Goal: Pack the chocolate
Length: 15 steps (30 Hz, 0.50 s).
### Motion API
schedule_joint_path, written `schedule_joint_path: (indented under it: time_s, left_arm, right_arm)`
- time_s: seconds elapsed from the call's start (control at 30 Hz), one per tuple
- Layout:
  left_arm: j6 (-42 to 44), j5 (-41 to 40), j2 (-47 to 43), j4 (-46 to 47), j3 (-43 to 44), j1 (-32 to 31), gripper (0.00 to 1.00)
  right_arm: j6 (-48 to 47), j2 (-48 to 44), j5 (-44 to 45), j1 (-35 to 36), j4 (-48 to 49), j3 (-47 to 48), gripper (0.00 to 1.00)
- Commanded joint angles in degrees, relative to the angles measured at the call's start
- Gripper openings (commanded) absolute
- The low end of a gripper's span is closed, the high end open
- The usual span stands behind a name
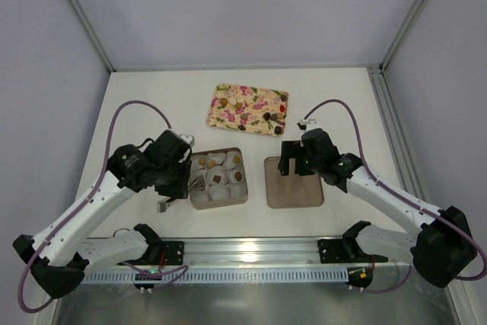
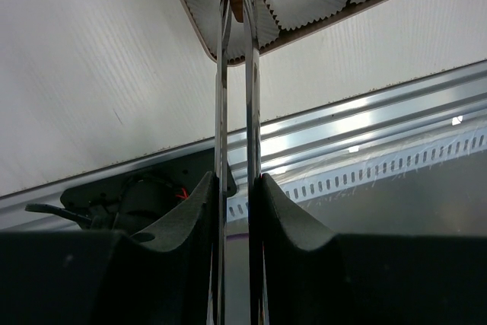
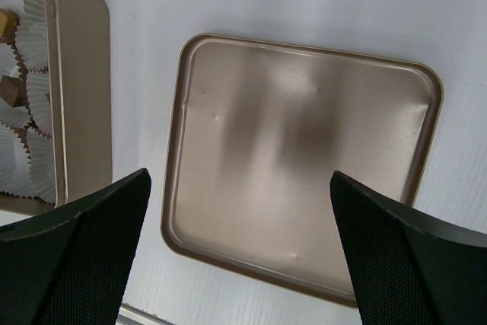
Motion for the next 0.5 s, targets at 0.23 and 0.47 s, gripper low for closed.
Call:
schedule_joint_path:
  time_s: [0.23, 0.47]
  left_arm:
    - [-2.4, -1.4, -0.2, -4.0, -1.4, -1.3, 0.18]
    - [-2.8, -1.9, 0.1, -4.3, -2.0, -2.1, 0.18]
  right_arm:
    - [0.1, -0.1, -0.2, -0.1, 2.5, -0.4, 1.00]
    - [0.1, -0.2, -0.2, -0.1, 2.6, -0.8, 1.00]
